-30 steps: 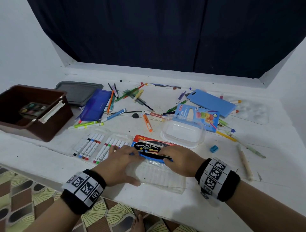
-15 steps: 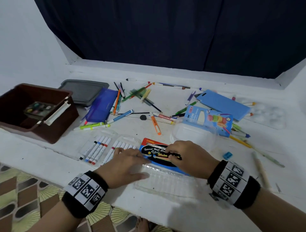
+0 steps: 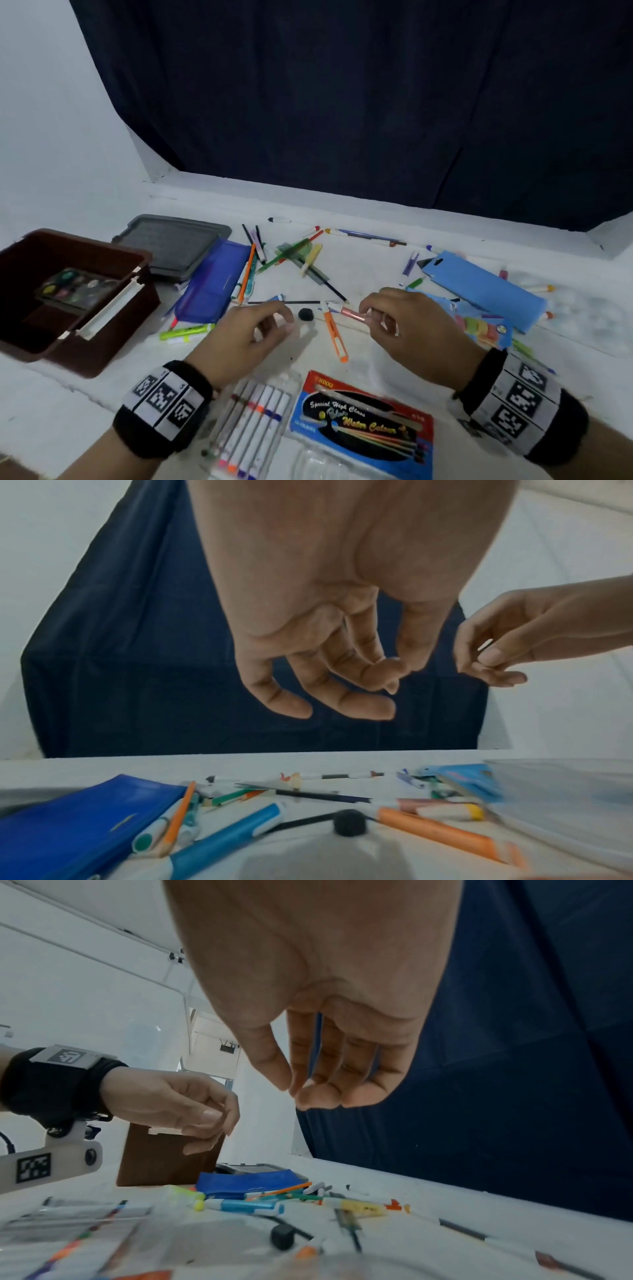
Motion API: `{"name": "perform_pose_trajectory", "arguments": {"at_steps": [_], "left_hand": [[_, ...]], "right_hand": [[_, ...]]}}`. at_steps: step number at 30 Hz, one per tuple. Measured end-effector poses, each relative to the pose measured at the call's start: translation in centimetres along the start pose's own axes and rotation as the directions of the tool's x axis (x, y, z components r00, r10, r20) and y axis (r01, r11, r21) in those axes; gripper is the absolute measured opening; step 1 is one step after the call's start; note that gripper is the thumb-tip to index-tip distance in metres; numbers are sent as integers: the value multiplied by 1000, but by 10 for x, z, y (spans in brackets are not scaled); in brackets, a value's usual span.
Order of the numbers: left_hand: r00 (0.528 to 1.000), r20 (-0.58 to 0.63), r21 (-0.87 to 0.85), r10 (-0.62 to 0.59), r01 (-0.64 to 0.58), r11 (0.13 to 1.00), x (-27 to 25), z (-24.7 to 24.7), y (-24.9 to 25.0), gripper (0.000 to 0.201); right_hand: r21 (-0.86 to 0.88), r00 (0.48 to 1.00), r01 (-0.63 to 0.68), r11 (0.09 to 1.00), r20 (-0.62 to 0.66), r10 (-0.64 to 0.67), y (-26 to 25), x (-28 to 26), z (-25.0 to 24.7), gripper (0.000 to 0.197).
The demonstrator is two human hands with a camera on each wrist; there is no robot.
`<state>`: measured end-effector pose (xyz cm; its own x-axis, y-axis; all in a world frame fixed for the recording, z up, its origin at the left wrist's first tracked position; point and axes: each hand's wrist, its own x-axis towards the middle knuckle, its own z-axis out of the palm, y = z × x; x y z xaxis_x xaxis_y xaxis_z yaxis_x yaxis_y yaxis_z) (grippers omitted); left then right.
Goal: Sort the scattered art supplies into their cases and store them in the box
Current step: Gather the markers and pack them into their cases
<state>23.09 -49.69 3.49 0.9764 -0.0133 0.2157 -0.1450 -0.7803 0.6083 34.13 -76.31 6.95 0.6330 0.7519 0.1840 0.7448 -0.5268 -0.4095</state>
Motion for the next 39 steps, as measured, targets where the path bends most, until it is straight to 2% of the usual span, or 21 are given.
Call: {"name": "perform_pose_trajectory", "arguments": {"at_steps": [5, 8, 10, 14, 17, 21, 25, 27, 30, 36, 37, 39], "left_hand": [[979, -161, 100, -128, 145, 984, 66, -18, -65, 5], [952, -187, 193, -244, 279, 941, 106, -29, -100, 11], [943, -157, 260, -292, 325, 909, 131, -35, -117, 18], [913, 0, 452, -408, 364, 814, 169, -31, -143, 42], [903, 69, 590, -423, 305, 748, 187, -26, -152, 47], [889, 152, 715, -433, 204, 669, 199, -22, -166, 40], [875, 158, 688, -458, 235, 687, 208, -28, -177, 41], [889, 161, 635, -429, 239, 735, 211, -33, -176, 32], [902, 158, 582, -401, 243, 776, 211, -34, -176, 31], [896, 187, 525, -404, 257, 812, 213, -32, -175, 29], [897, 187, 522, -400, 254, 814, 213, -31, -175, 29], [908, 183, 508, -378, 241, 827, 212, -33, -176, 26]], "right_hand": [[-68, 999, 23, 997, -24, -24, 20, 79, -7, 15], [-83, 998, 27, 996, -46, -30, 35, 133, 2, 15], [-68, 999, 29, 997, -43, -32, 44, 171, 9, 15], [-12, 995, 74, 997, 75, -73, 57, 240, 34, 21], [7, 989, 49, 999, 136, -50, 64, 285, 56, 28], [-26, 978, 56, 998, 202, -49, 69, 336, 85, 33], [-29, 968, 68, 997, 243, -59, 68, 375, 110, 37], [-88, 955, 88, 992, 290, -59, 66, 391, 120, 38], [-177, 934, 134, 975, 351, -65, 64, 406, 135, 37], [-454, 931, 205, 867, 362, -31, 60, 410, 145, 13], [-487, 928, 215, 847, 372, -21, 60, 407, 144, 11], [-507, 923, 210, 836, 384, 1, 63, 400, 140, 22]]}}
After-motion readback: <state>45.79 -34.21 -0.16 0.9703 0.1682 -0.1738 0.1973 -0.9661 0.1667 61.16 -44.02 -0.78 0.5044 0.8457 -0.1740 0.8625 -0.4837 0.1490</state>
